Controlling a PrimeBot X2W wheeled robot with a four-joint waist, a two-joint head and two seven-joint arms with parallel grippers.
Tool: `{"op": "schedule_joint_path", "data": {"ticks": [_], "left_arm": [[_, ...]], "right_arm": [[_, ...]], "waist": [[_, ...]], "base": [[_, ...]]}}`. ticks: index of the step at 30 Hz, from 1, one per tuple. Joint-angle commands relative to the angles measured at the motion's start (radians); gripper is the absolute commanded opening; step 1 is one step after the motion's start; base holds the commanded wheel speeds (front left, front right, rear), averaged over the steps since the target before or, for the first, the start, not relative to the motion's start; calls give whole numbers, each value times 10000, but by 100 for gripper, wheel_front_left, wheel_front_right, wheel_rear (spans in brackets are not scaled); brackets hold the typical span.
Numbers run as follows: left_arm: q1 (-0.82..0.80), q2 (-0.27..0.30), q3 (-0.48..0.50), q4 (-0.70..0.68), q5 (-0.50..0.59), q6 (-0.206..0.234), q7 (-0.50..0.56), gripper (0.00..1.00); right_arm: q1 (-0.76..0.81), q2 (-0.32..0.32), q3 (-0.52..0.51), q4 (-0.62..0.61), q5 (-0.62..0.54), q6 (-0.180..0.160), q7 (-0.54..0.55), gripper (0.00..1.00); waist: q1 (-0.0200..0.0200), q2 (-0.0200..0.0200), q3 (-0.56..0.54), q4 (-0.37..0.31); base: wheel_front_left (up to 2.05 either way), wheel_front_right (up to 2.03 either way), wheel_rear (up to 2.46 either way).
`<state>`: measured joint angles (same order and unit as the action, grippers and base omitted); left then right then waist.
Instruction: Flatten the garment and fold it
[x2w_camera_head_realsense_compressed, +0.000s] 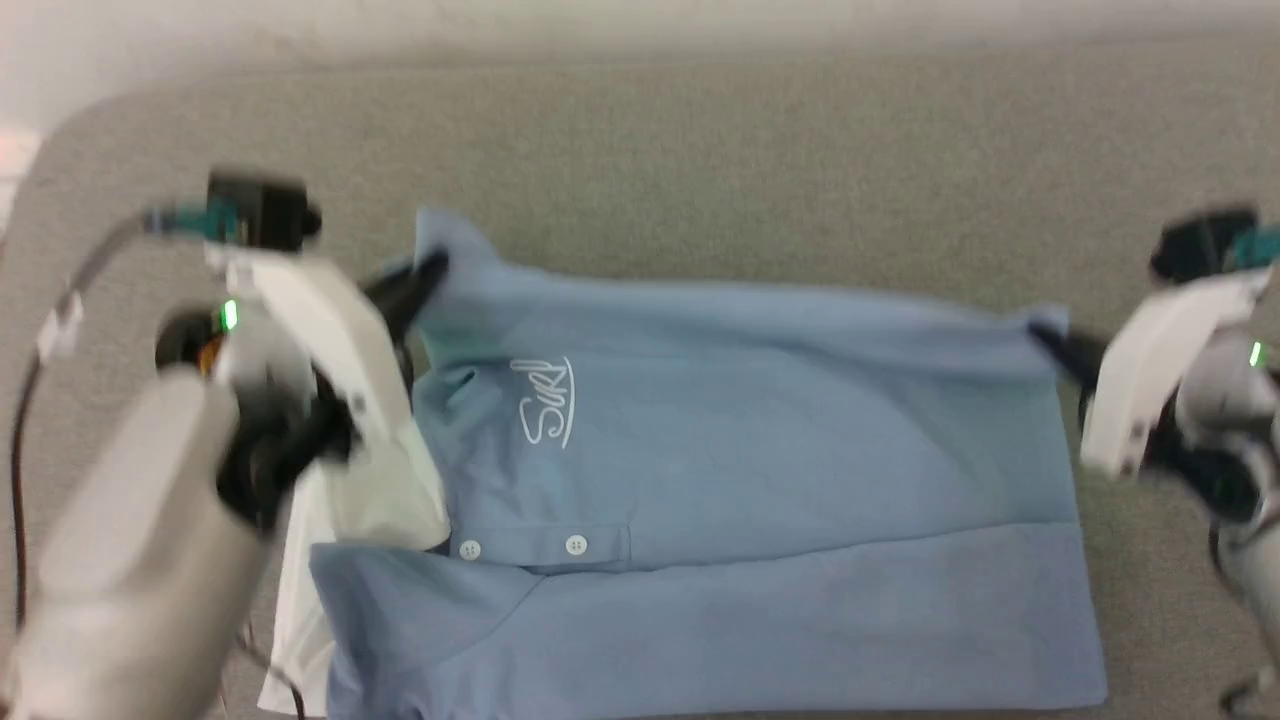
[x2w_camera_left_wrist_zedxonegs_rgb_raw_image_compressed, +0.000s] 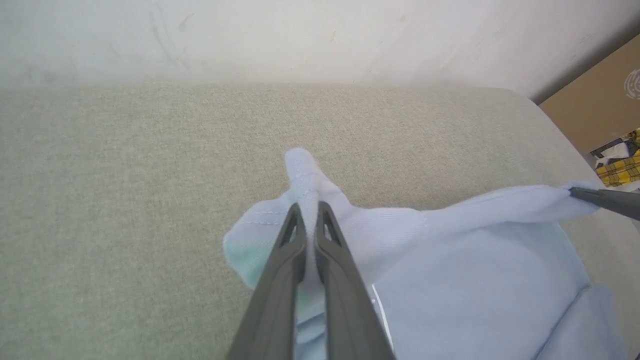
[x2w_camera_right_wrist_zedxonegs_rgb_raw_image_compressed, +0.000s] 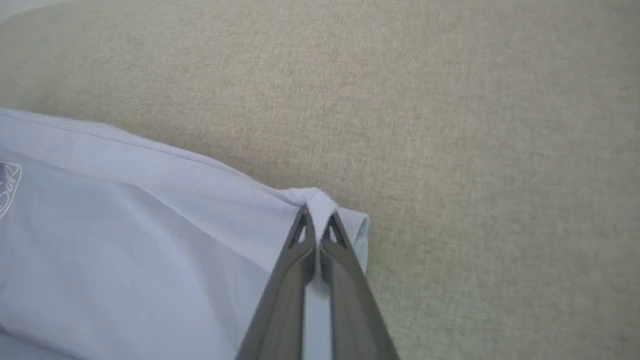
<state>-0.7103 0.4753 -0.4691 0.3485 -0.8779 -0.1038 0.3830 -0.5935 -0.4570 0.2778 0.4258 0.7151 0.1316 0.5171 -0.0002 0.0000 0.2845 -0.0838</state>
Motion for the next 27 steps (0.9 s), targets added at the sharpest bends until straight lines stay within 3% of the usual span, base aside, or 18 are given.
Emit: {"op": "schedule_joint_path", "data": {"ticks": [1,8,14,15,16,17,22,27], "left_arm": [[855,132,93,-445,-25,265,-305,0],[4704,259,55,-2573,-334,1460,-1014,0],[6046,83,-132,-2745,-196,2112,-1429,0],[6156,36,-194,-2654,-132,2215,-1466,15],[6241,-47,-219,-2590,-117,2286,-1541,82],[6318,-157,-208,-2534,-131,2342,-1666,100],[6548,-681,311,-2498,-10,2665,-3161,100],[6832,-699,830,-2837,393,3035,-4481,100]], "right_arm": [[678,8,-52,-224,122,-9,-61,0],[3270,224,-657,-743,116,-9,-629,0],[4299,658,-1444,-638,-205,-9,-951,4],[4439,730,-1548,-622,-259,-9,-931,16],[4556,789,-1610,-660,-333,-9,-953,44],[4681,860,-1693,-681,-387,-9,-986,100],[5593,1041,-2067,-1333,-902,-9,-1236,100],[6853,1408,-2809,-3432,-1560,-9,-894,100]], "waist": [[2,0,-1069,196],[2,0,-1455,318],[2,0,-1495,413],[2,0,-1520,405],[2,0,-1540,391],[2,0,-1572,380],[2,0,-1811,409],[2,0,-2107,384]], "base": [[0,0,0],[0,0,0],[0,0,0],[0,0,0],[0,0,0],[0,0,0],[0,0,0],[0,0,0]]}}
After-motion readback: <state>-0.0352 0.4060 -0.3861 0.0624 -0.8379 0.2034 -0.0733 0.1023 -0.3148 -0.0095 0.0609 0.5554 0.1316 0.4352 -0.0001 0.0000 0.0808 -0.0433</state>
